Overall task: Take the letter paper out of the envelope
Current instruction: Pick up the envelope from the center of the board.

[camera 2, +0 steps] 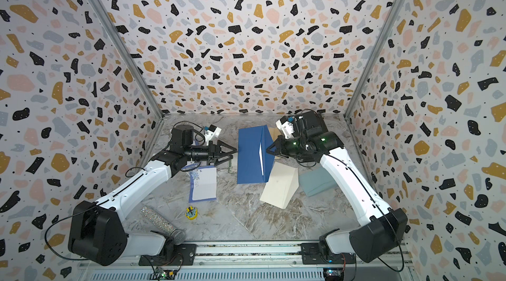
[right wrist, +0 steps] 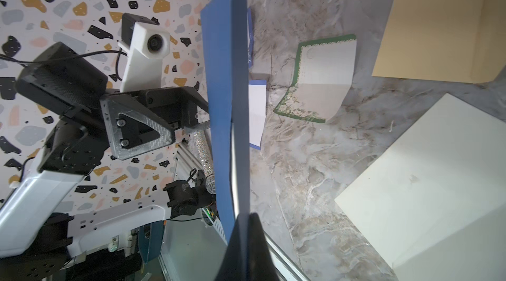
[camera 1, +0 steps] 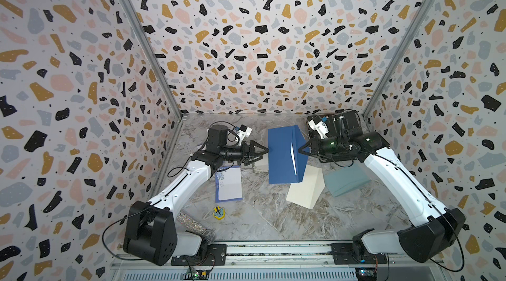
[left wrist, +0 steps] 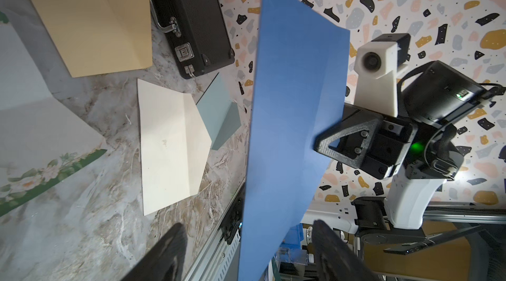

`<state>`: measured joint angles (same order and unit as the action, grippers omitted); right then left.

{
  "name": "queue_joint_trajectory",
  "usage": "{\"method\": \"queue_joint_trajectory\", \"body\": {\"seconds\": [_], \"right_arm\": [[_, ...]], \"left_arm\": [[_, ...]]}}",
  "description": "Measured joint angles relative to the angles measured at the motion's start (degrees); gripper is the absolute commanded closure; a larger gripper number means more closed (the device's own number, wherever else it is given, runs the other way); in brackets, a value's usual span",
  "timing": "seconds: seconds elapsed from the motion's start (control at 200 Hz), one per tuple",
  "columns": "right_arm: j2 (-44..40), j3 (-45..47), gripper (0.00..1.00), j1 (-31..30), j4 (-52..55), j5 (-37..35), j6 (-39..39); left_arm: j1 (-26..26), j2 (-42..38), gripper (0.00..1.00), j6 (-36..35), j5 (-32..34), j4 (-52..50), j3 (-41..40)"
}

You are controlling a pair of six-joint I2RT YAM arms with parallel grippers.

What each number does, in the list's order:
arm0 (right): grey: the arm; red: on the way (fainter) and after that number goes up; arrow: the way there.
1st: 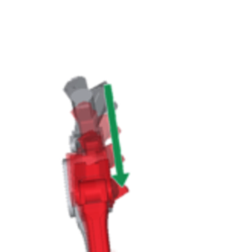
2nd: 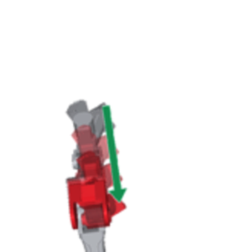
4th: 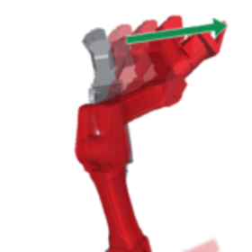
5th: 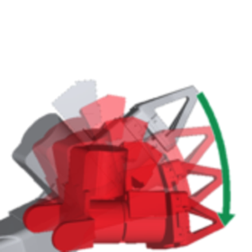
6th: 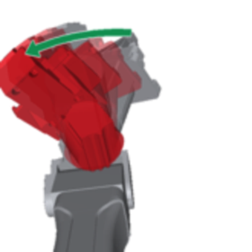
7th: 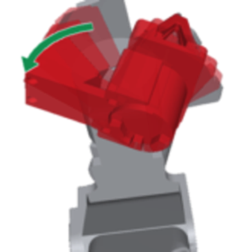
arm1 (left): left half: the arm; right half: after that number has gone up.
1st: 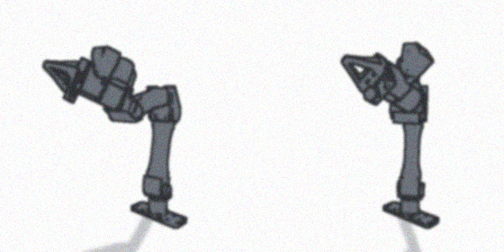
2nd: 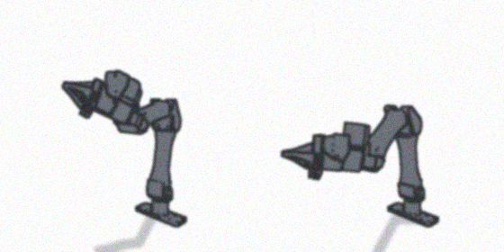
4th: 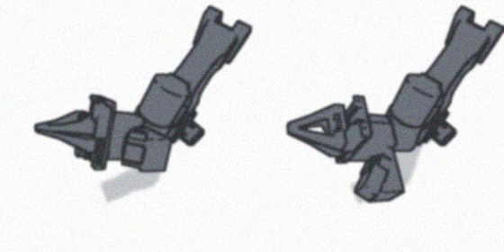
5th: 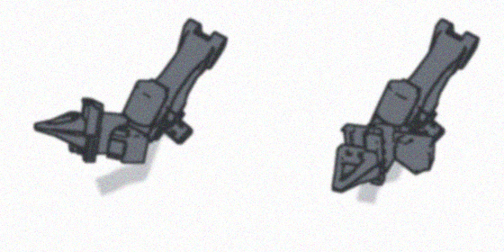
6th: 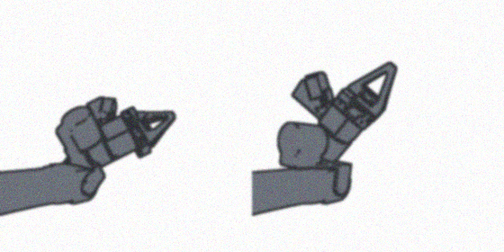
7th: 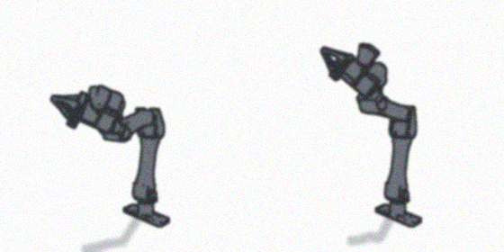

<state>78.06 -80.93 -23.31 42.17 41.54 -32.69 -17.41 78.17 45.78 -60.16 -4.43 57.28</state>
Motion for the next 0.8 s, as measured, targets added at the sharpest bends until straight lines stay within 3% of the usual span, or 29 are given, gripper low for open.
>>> {"method": "queue_joint_trajectory", "body": {"seconds": [0.265, 0.501, 0.711, 0.741, 0.801], "right_arm": [[0.02, 6.86, 1.00, 1.51, -15.19, 9.94, -11.54], [1.55, 7.72, 1.00, 2.54, -23.91, 14.01, -18.14], [3.30, 7.74, 1.00, 3.58, -26.36, 14.82, -19.61], [3.65, 7.82, 1.00, 3.76, -26.40, 14.71, -19.54], [4.22, 8.31, 0.88, 4.24, -26.43, 14.32, -19.34]], "left_arm": [[-0.02, 1.90, 0.34, 4.04, -2.10, 7.17, -0.07], [-0.85, 4.70, 0.59, 10.45, -4.50, 14.34, 0.00], [-1.51, 5.07, 1.00, 16.48, -4.79, 19.15, 0.11], [-1.55, 5.07, 1.00, 17.75, -4.79, 20.74, 0.13], [-1.62, 5.18, 1.00, 21.20, -4.63, 24.30, 0.17]]}}
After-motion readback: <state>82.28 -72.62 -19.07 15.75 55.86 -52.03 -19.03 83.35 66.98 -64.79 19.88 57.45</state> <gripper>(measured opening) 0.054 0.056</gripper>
